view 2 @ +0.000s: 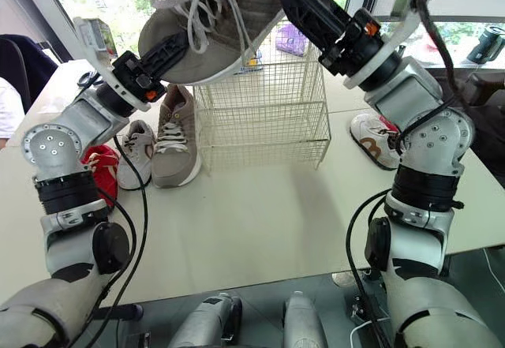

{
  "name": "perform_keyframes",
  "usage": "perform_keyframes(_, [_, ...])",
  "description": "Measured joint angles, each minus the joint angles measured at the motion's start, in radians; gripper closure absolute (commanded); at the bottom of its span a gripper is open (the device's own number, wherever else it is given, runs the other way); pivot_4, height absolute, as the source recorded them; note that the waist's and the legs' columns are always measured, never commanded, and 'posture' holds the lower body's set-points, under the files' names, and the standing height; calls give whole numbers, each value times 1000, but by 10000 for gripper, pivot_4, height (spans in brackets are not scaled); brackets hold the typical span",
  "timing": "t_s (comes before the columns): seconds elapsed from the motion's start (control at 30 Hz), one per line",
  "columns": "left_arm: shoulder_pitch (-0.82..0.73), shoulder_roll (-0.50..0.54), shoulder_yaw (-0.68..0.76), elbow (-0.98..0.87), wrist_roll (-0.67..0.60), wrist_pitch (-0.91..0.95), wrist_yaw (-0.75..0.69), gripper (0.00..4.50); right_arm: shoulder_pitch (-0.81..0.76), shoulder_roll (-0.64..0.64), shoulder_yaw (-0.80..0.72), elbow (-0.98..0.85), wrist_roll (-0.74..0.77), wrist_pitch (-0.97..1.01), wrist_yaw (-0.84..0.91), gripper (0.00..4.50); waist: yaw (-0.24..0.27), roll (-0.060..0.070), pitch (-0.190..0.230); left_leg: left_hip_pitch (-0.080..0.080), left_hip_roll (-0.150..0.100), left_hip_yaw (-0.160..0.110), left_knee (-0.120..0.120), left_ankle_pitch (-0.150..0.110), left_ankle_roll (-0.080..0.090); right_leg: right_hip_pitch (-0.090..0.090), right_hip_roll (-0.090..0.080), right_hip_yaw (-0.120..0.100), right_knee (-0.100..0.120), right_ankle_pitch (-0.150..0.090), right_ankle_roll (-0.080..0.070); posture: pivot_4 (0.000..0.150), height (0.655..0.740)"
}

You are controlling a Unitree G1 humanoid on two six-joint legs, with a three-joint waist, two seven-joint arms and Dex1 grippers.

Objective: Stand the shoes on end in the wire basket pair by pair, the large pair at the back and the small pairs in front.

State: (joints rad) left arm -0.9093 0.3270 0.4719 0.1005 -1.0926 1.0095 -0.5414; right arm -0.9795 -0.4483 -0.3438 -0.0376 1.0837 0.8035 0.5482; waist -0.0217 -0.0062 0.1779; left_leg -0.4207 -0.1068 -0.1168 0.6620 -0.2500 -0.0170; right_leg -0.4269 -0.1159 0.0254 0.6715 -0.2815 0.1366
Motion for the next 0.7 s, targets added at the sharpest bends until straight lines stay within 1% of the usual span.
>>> perform_keyframes(0.2, [21, -2, -11, -5, -2, -41, -11, 38491, -41, 34, 4, 20, 10, 5, -16, 260, 2, 0, 0, 0, 0, 0, 0, 0, 0, 0, 0, 0, 0, 0, 0, 1500, 7400])
perform_keyframes(0.43, [57, -5, -23, -34, -11, -46, -8, 38491, -61, 68, 18, 55, 10, 5, -18, 260, 1, 0, 0, 0, 0, 0, 0, 0, 0, 0, 0, 0, 0, 0, 0, 1500, 7400])
perform_keyframes(0.53, [88, -15, -33, -71, -21, -45, -5, 38491, -73, 82, 22, 62, 9, 5, -12, 8459, 1, 0, 0, 0, 0, 0, 0, 0, 0, 0, 0, 0, 0, 0, 0, 1500, 7400])
perform_keyframes(0.57, [96, -16, -34, -79, -27, -45, -5, 38491, -75, 84, 22, 65, 7, 4, -12, 13355, 1, 0, 0, 0, 0, 0, 0, 0, 0, 0, 0, 0, 0, 0, 0, 1500, 7400])
perform_keyframes(0.6, [100, -16, -34, -88, -31, -45, -3, 38491, -76, 85, 22, 67, 0, 2, -13, 17315, 1, 0, 0, 0, 0, 0, 0, 0, 0, 0, 0, 0, 0, 0, 0, 1500, 7400])
perform_keyframes(0.67, [109, -16, -34, -108, -33, -46, 3, 38491, -80, 88, 22, 76, -10, -3, -12, 24019, 1, 0, 0, 0, 0, 0, 0, 0, 0, 0, 0, 0, 0, 0, 0, 1500, 7400])
perform_keyframes(0.7, [113, -16, -34, -114, -33, -46, 6, 38491, -83, 90, 23, 81, -13, -3, -13, 26148, 1, 0, 0, 0, 0, 0, 0, 0, 0, 0, 0, 0, 0, 0, 0, 1500, 7400])
